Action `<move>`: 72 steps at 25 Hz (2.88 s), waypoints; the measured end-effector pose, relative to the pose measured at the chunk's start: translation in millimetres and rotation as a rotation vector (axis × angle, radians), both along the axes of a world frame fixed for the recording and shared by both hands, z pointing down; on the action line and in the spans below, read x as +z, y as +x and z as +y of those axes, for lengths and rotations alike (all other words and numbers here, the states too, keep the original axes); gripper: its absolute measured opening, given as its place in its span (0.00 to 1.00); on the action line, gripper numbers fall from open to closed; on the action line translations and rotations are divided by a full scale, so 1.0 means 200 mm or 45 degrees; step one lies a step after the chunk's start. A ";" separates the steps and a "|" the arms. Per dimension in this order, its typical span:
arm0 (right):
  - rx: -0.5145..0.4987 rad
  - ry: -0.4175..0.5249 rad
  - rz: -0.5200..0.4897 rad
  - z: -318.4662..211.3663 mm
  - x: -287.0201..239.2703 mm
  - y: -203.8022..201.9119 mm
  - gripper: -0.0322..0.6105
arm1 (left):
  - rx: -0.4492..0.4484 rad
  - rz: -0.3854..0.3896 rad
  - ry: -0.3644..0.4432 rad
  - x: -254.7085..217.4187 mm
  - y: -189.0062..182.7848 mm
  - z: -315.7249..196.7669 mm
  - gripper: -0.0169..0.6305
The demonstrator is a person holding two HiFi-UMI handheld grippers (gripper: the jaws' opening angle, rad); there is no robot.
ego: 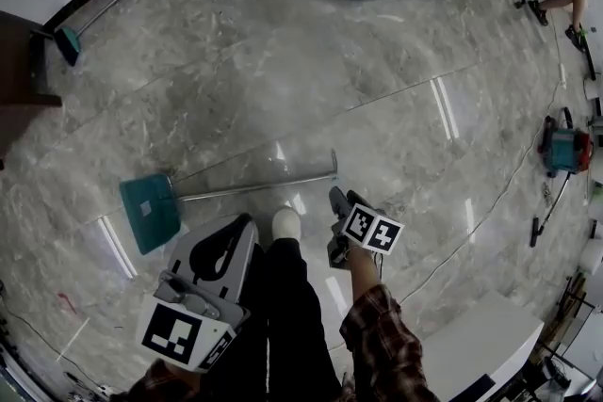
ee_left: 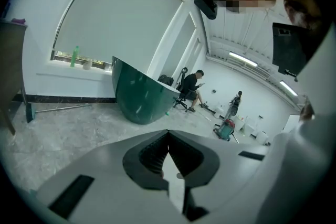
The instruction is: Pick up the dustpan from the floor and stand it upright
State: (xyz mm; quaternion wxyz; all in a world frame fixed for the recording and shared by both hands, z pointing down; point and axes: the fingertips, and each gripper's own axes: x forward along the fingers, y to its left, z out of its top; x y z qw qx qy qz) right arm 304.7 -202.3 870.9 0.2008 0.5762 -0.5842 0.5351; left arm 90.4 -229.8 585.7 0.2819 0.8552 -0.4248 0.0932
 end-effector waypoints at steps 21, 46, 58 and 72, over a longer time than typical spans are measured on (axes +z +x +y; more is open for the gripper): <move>0.316 -0.210 -0.059 0.10 1.44 0.04 0.34 | -0.162 -0.025 0.098 0.99 -0.33 -0.11 0.04; 0.602 -0.182 -0.037 0.00 1.67 0.15 0.28 | -0.212 -0.001 0.156 1.08 -0.48 -0.22 0.04; 0.431 0.122 0.008 -0.38 0.51 0.04 0.23 | -0.262 0.059 0.189 0.24 -0.45 -0.15 0.04; -0.083 0.411 0.068 -0.66 -0.46 -0.73 0.21 | -0.480 0.062 0.211 -0.47 -0.87 0.04 0.04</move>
